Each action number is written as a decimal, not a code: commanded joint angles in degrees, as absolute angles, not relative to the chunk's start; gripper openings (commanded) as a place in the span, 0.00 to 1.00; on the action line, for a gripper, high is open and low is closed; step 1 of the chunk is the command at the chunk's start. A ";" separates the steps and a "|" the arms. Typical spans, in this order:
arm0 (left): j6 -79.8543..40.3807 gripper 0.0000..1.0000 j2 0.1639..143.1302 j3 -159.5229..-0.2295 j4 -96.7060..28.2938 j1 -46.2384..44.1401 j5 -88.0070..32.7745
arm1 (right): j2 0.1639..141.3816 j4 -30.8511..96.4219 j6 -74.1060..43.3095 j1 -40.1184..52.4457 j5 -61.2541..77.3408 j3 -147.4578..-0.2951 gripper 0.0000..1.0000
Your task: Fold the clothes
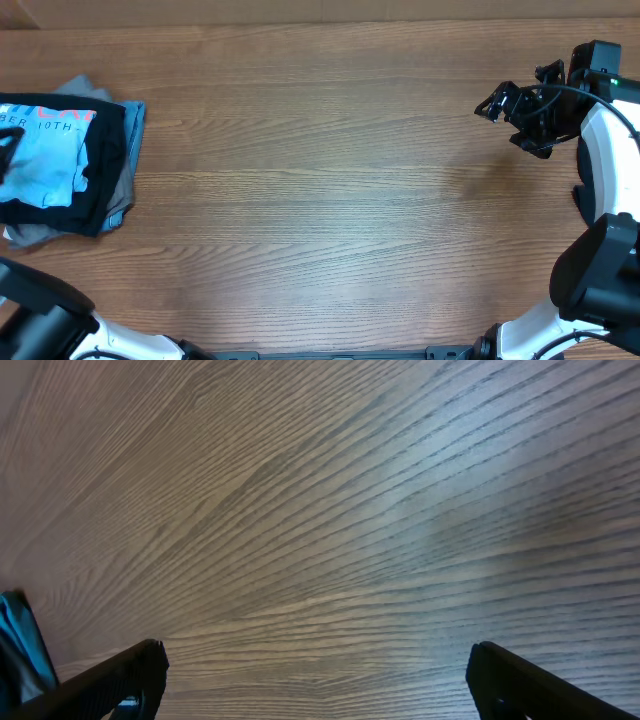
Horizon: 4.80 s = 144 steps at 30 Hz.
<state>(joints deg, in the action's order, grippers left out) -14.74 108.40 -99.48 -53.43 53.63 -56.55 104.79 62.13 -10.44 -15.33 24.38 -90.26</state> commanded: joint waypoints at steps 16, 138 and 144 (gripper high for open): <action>-15.57 0.04 106.89 -81.08 -44.21 59.44 -35.77 | 104.90 61.82 -10.28 -15.40 24.01 -90.00 1.00; -25.32 1.00 101.01 -95.74 -43.09 6.00 -29.41 | 104.90 61.82 -10.31 -15.40 24.01 -90.00 1.00; -25.34 1.00 101.01 -95.72 -43.09 6.00 -29.41 | 104.90 61.82 -10.28 -15.40 24.01 -90.00 1.00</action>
